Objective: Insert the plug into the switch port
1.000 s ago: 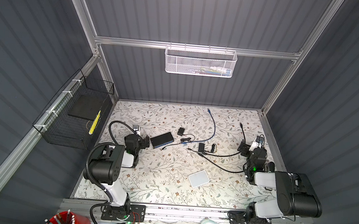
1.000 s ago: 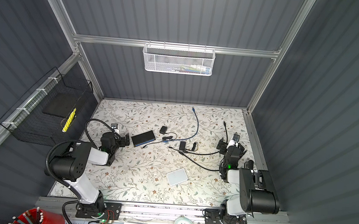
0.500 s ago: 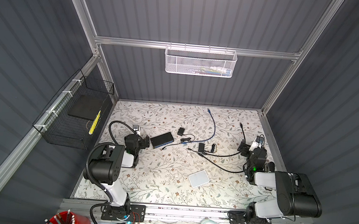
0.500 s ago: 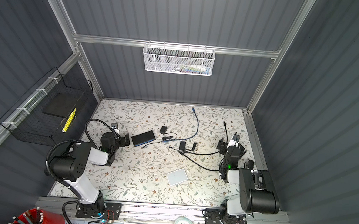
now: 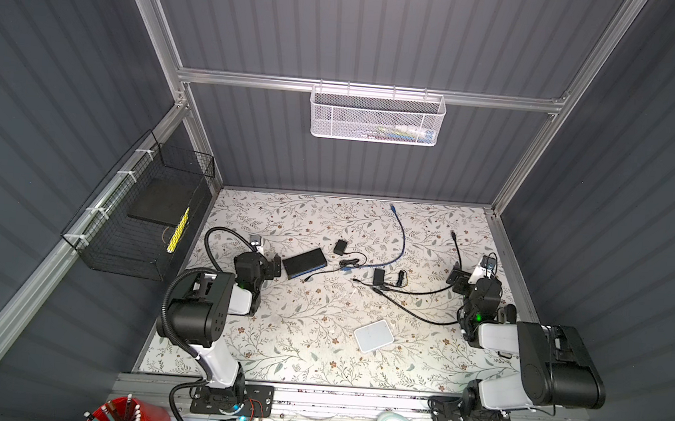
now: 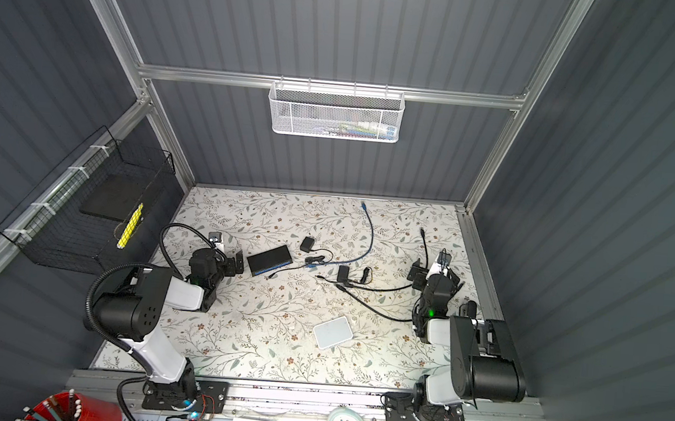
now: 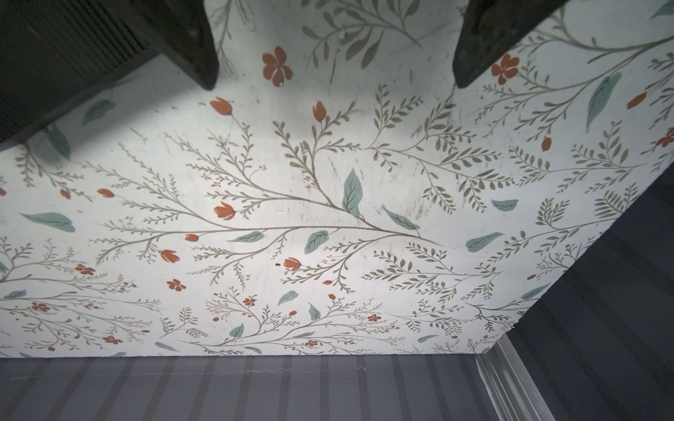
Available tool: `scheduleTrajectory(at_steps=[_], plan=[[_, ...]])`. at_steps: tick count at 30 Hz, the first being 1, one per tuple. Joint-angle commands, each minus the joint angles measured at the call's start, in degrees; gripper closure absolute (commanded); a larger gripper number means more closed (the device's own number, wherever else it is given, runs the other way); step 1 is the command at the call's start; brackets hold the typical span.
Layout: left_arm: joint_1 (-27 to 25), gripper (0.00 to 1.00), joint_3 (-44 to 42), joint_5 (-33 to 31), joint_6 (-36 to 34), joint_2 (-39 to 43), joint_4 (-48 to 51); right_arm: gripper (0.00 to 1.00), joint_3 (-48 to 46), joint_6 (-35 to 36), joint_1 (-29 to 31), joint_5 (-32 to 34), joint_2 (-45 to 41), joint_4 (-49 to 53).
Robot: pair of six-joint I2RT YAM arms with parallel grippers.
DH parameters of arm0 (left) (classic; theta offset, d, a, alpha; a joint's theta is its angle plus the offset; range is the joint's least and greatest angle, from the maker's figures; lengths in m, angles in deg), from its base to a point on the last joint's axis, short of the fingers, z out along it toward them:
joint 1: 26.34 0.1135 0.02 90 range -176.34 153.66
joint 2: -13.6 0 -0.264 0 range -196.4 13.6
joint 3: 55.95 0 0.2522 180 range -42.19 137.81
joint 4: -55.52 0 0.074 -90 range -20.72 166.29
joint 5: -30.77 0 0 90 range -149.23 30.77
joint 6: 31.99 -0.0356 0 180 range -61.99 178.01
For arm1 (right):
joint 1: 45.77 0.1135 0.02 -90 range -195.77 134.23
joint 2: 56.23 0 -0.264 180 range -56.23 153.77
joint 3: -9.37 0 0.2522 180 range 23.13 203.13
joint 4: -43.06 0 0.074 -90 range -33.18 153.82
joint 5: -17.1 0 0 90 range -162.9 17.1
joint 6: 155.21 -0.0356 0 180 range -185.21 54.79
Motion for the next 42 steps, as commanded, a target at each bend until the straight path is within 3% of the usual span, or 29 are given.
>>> scheduleTrajectory(at_steps=[1, 5, 11, 18, 23, 30, 34, 42], plan=[[0.0, 0.0, 1.2, 0.8, -0.8, -0.3, 0.5, 0.01, 0.5, -0.3, -0.1, -0.2, -0.7, 0.1], [0.0, 0.0, 1.3, 0.6, -1.0, -0.1, 0.7, 0.01, 0.4, -0.3, -0.1, -0.2, -0.7, 0.0], [0.0, 0.0, 5.3, 0.6, -1.2, 3.3, 10.9, 0.01, 0.1, 0.0, -0.1, -0.8, -2.2, 0.3], [-0.1, 0.0, 8.3, -1.0, -0.4, 10.7, 22.6, 0.01, 1.7, -0.1, 0.0, -0.7, -10.1, 10.4], [-0.1, 0.0, 13.1, -1.1, 4.8, 15.8, 36.3, 0.01, 6.8, -3.5, 0.0, -1.8, -17.6, 27.3], [-0.1, 0.0, 19.1, 2.1, 13.5, 20.2, 56.1, 0.01, 20.7, -11.0, 0.7, -5.2, -23.8, 60.0], [-0.7, 0.0, 20.8, 5.6, 15.4, 22.0, 64.0, 0.01, 24.5, -14.1, 1.9, -6.5, -25.3, 70.8], [-4.4, 0.0, 18.8, 9.3, 17.8, 27.8, 70.8, 0.01, 26.8, -21.7, 5.6, -10.9, -27.1, 87.0]])
